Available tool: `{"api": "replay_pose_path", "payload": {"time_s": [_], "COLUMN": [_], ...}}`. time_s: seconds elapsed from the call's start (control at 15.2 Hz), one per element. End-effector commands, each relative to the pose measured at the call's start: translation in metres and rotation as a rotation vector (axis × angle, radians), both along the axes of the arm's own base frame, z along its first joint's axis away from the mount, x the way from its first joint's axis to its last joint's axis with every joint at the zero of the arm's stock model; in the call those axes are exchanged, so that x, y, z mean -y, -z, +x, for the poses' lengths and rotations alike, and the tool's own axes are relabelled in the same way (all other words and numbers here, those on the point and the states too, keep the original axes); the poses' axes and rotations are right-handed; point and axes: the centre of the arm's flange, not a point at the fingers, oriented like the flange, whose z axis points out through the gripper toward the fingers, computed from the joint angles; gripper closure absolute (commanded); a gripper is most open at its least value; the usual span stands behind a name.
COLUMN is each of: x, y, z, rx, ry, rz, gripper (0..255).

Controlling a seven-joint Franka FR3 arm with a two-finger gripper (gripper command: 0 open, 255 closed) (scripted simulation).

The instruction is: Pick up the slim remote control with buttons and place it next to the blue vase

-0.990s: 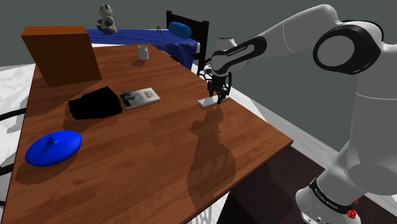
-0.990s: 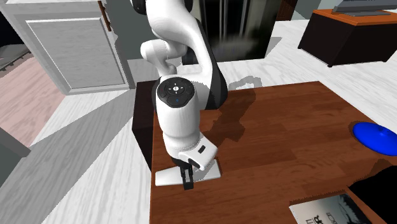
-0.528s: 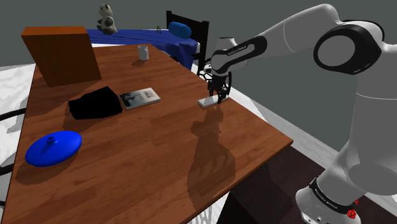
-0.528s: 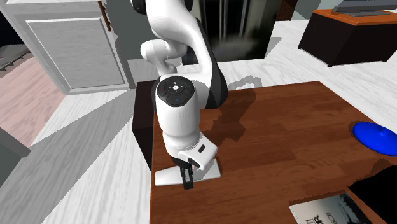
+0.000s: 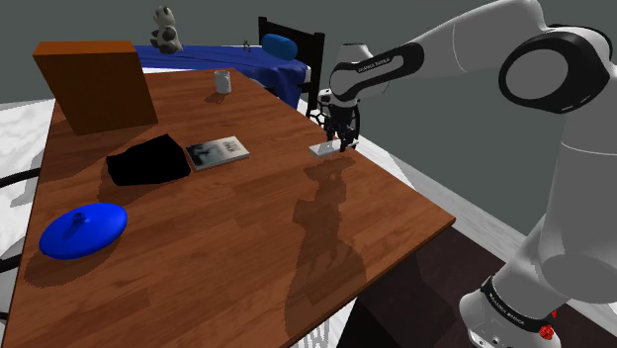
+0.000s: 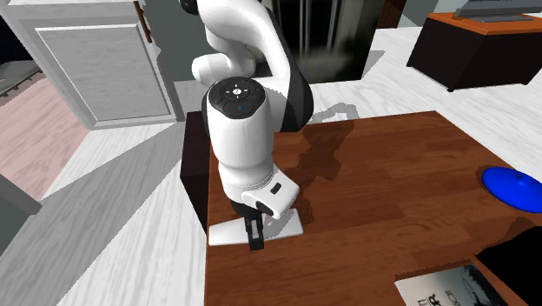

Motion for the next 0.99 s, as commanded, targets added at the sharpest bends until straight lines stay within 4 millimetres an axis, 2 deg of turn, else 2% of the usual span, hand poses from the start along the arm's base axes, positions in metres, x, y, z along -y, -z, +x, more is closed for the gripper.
{"api": "replay_pose_path", "payload": {"time_s": [0.0,0.92], "x": [0.001,0.001], "y": [-0.011,-0.085], "z": [0.001,0.001], "rx": [0.000,0.000], "ry": [0.000,0.000], "rz": [0.000,0.000], "gripper": [255,255]}}
